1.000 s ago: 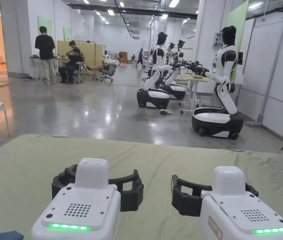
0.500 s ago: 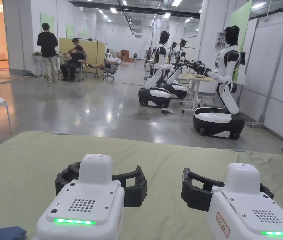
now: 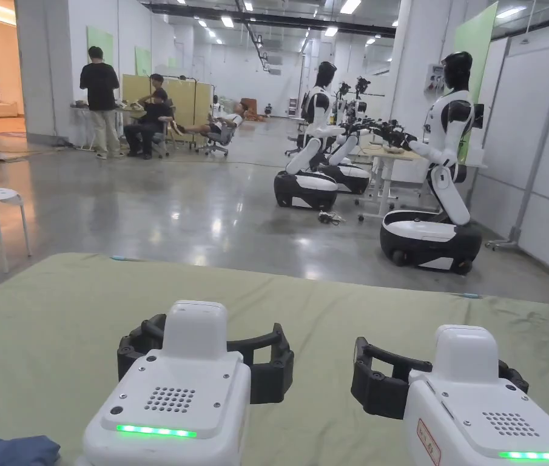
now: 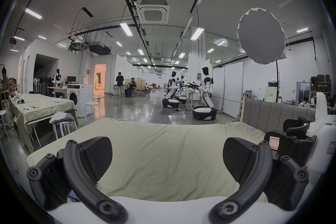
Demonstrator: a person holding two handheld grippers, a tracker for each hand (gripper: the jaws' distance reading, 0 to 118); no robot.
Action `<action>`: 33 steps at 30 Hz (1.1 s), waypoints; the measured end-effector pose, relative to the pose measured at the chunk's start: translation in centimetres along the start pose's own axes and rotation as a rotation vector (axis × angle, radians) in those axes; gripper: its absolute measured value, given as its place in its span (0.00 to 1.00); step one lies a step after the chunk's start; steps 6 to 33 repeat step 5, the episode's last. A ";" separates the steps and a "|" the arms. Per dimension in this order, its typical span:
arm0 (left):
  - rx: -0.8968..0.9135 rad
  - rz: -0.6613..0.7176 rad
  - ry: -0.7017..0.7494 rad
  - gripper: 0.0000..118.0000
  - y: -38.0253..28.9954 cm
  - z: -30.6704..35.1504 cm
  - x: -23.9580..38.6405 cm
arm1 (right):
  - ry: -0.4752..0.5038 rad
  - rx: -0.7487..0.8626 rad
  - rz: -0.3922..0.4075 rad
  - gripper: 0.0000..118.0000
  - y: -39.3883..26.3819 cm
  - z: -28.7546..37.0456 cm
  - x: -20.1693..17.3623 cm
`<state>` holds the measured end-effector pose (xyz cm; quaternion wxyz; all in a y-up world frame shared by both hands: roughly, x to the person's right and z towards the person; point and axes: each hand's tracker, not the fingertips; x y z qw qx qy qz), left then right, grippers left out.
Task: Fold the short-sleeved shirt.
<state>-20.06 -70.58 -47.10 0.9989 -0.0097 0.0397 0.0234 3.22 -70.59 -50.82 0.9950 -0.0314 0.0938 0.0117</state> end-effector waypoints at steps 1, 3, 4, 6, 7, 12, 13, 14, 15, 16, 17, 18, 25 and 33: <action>-0.003 -0.003 0.000 1.00 0.0 0.0 0.1 | -0.016 0.008 0.013 1.00 -0.2 0.0 -0.3; -0.003 -0.008 0.001 1.00 0.0 0.0 0.1 | -0.030 0.014 0.023 1.00 -0.4 -0.1 -0.4; -0.001 -0.007 0.001 1.00 0.0 0.0 0.1 | -0.030 0.011 0.020 1.00 -0.4 -0.2 -0.4; 0.000 -0.007 0.000 1.00 0.0 0.1 0.1 | -0.033 0.006 0.016 1.00 -0.4 -0.2 -0.4; 0.000 -0.007 0.000 1.00 0.0 0.1 0.1 | -0.033 0.006 0.016 1.00 -0.4 -0.2 -0.4; 0.000 -0.007 0.000 1.00 0.0 0.1 0.1 | -0.033 0.006 0.016 1.00 -0.4 -0.2 -0.4; 0.000 -0.007 0.000 1.00 0.0 0.1 0.1 | -0.033 0.006 0.016 1.00 -0.4 -0.2 -0.4; 0.000 -0.007 0.000 1.00 0.0 0.1 0.1 | -0.033 0.006 0.016 1.00 -0.4 -0.2 -0.4; 0.000 -0.007 0.000 1.00 0.0 0.1 0.1 | -0.033 0.006 0.016 1.00 -0.4 -0.2 -0.4; 0.000 -0.007 0.000 1.00 0.0 0.1 0.1 | -0.033 0.006 0.016 1.00 -0.4 -0.2 -0.4; 0.000 -0.007 0.000 1.00 0.0 0.1 0.1 | -0.033 0.006 0.016 1.00 -0.4 -0.2 -0.4; 0.000 -0.007 0.000 1.00 0.0 0.1 0.1 | -0.033 0.006 0.016 1.00 -0.4 -0.2 -0.4; 0.000 -0.007 0.000 1.00 0.0 0.1 0.1 | -0.033 0.006 0.016 1.00 -0.4 -0.2 -0.4; 0.000 -0.007 0.000 1.00 0.0 0.1 0.1 | -0.033 0.006 0.016 1.00 -0.4 -0.2 -0.4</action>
